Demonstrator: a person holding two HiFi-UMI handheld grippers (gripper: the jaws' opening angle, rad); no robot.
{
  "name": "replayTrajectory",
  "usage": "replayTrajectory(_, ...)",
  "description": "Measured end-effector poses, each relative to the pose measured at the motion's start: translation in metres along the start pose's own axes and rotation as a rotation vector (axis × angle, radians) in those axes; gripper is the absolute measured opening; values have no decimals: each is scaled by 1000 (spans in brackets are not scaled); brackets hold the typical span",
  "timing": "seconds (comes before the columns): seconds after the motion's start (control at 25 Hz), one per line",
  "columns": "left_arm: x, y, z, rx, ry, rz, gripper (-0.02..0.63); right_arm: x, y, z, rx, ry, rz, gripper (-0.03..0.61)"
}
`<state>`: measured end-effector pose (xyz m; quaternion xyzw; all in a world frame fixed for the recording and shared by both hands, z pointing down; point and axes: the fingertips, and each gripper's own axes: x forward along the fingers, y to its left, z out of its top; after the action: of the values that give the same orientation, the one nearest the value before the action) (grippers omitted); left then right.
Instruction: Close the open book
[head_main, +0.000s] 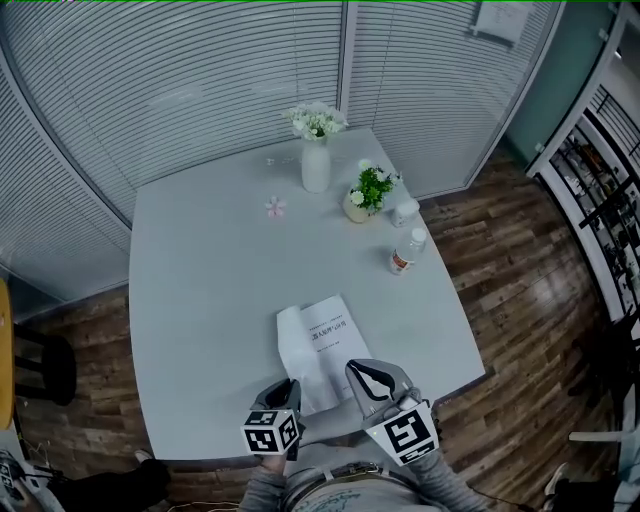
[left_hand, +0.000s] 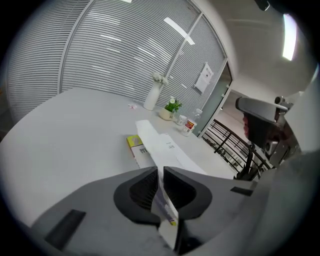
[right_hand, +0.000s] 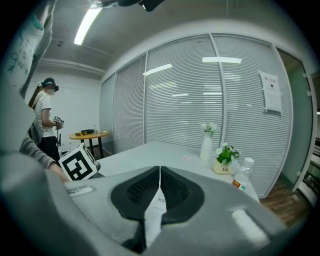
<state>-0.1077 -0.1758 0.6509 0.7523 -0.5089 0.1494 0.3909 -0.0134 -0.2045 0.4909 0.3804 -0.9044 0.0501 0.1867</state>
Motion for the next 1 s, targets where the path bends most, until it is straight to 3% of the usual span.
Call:
replayTrajectory(0.6,47,-68,9,114,40,-80,29,-14,-42,-15,15,26,-17,6)
replayTrajectory(0.8,55,-104,22,103,-11,-164,31,-18,-47,-15,30,27,-17,6)
replayTrajectory(1.0,59,-130,31,149,-37,-244,58,-19,-48,-16,37,32,-22,6)
